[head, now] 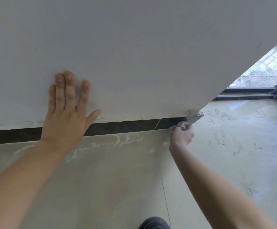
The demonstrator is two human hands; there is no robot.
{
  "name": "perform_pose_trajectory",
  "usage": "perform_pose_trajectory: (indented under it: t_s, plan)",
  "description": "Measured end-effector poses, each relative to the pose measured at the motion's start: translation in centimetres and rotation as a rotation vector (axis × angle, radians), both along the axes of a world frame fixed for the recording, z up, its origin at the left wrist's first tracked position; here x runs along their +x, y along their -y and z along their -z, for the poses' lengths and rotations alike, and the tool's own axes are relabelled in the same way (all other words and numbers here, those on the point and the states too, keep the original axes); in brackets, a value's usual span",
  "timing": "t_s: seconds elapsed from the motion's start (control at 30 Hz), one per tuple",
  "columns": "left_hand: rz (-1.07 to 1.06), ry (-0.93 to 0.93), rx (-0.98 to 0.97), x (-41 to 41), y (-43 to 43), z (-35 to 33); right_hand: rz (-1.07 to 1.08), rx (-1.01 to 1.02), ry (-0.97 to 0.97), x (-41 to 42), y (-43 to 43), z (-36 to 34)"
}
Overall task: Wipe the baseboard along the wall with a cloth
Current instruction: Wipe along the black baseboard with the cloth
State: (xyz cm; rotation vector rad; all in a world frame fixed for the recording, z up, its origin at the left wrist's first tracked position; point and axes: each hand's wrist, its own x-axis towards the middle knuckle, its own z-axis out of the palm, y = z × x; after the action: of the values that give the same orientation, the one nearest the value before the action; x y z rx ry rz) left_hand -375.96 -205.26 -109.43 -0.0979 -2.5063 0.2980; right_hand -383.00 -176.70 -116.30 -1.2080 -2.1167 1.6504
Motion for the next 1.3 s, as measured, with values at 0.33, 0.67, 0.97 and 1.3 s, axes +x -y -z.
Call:
perform_pose_trajectory:
  t_s: [0.33,0.67,0.97,1.3]
  plan:
    - [0.068,0.020,0.076,0.4,0.6,-0.4,-0.235,-0.081,0.049,2.0,-0.6,1.0]
    - [0.091,0.041,0.064,0.7,0.7,-0.6,-0.161,0.278,-0.138,0.0,0.8,-0.3]
    - [0.129,0.060,0.077,0.8,0.9,-0.6,-0.774,0.472,-0.176,4.8,5.3,1.3]
    - [-0.100,0.002,0.098,3.5,5.2,-0.9,-0.512,0.391,-0.120,5.0,3.3,0.0]
